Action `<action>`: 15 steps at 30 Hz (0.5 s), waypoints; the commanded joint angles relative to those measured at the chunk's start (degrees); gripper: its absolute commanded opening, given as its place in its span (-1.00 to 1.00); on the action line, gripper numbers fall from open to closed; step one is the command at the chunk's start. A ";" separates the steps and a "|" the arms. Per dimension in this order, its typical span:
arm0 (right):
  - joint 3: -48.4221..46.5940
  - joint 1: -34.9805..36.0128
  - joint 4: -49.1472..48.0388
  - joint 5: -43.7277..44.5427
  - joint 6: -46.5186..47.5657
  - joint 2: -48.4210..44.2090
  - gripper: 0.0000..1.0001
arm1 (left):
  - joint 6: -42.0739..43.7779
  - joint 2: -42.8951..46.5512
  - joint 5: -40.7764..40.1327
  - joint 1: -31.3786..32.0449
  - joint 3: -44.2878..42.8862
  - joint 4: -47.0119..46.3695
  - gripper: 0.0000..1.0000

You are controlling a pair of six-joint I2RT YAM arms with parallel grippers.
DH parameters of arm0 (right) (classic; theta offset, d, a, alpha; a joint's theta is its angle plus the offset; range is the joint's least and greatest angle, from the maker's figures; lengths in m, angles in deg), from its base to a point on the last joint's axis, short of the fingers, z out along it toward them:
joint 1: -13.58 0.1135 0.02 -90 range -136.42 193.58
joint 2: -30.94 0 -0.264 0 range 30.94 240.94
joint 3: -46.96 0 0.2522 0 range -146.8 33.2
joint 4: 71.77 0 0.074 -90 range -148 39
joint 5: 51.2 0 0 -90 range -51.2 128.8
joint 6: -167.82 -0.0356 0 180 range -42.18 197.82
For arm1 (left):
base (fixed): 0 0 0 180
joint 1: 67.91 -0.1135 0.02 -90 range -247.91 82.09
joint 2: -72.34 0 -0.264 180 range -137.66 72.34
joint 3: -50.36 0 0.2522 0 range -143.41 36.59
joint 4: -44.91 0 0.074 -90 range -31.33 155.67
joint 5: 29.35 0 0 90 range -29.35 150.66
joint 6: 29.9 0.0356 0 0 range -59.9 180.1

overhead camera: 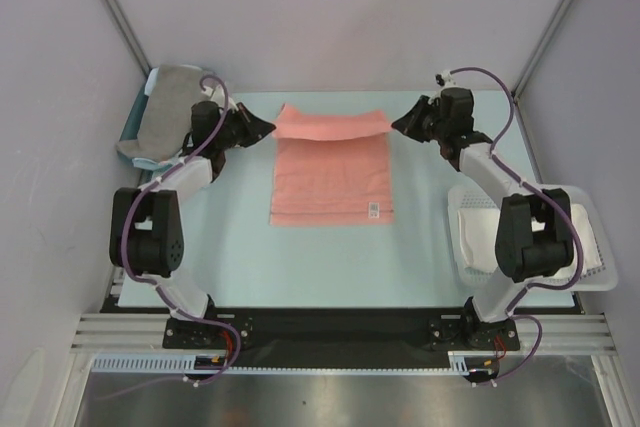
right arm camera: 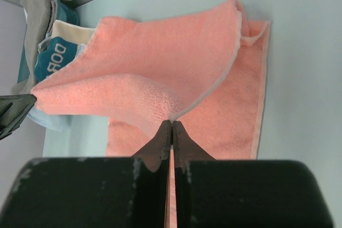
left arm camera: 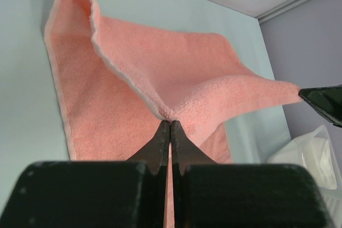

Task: Fold and stack the towels
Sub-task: Fold the towel

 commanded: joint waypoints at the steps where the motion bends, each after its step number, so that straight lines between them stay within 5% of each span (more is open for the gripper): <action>1: 3.13 0.41 -1.56 1.25 -1.05 -5.35 -1.00 | -1.45 4.93 -0.73 0.19 4.01 -3.62 -0.99; 15: 16.76 4.28 0.12 4.24 -2.98 -11.69 -1.00 | -3.73 13.11 -6.36 2.21 18.34 -0.63 -0.99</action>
